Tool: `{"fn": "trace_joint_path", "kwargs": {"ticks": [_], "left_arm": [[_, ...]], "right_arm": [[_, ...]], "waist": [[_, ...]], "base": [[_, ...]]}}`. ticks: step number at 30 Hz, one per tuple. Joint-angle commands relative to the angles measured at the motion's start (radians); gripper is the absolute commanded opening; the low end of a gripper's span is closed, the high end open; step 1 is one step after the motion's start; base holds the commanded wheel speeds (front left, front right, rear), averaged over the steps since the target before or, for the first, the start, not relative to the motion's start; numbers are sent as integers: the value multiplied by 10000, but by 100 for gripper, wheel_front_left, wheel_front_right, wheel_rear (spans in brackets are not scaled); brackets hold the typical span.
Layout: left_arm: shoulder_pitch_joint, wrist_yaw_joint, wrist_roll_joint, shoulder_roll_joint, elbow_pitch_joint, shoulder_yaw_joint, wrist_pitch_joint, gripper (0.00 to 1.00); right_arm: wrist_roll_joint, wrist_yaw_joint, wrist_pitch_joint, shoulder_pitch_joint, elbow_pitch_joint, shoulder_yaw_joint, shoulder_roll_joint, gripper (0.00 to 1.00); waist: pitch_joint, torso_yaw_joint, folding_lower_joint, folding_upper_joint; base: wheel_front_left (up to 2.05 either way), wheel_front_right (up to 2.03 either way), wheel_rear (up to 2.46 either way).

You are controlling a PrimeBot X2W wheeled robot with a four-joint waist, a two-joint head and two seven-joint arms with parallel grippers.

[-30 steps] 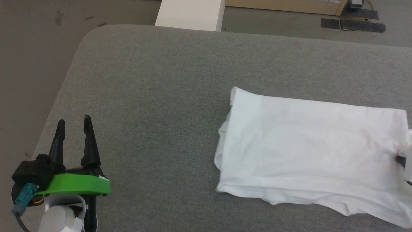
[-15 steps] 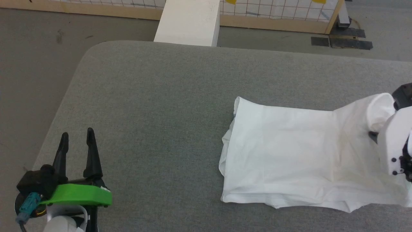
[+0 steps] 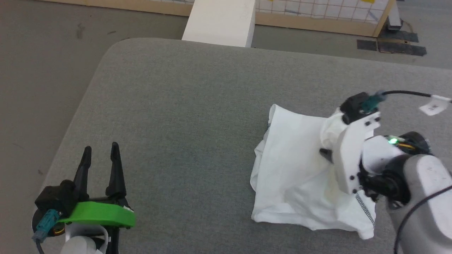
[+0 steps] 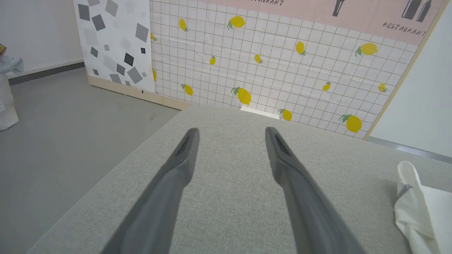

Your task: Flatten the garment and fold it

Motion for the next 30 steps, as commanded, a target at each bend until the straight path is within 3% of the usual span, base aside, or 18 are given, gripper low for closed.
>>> {"fn": "trace_joint_path", "kwargs": {"ticks": [1, 11, 12, 13, 24, 30], "left_arm": [[-94, -58, -83, -45, 38, -38, -47, 100], [-162, -71, -173, -116, 158, -245, -47, 100], [-157, -72, -171, -121, 163, -259, -47, 100], [-146, -72, -166, -125, 176, -270, -47, 100], [41, -75, -165, 6, 274, -353, -47, 100], [181, -64, -105, 33, 151, -327, -47, 100]], "right_arm": [[-81, -15, -220, -210, 352, 207, 138, 0], [-660, -15, -1692, -764, 2824, 1080, 459, 0], [-636, -15, -1815, -802, 2958, 1215, 462, 35], [-586, -15, -1982, -852, 3094, 1314, 481, 100], [198, -15, -3494, -1653, 2825, 2961, 827, 100], [230, -15, -4370, -1671, 2512, 2580, 639, 100]], "waist": [[175, 304, 0, 0], [348, 918, 0, 0], [336, 939, 0, 0], [307, 956, 0, 0], [-245, 450, 0, 0], [-568, -112, 0, 0]], "base": [[0, 0, 0], [0, 0, 0], [0, 0, 0], [0, 0, 0], [0, 0, 0], [0, 0, 0]]}}
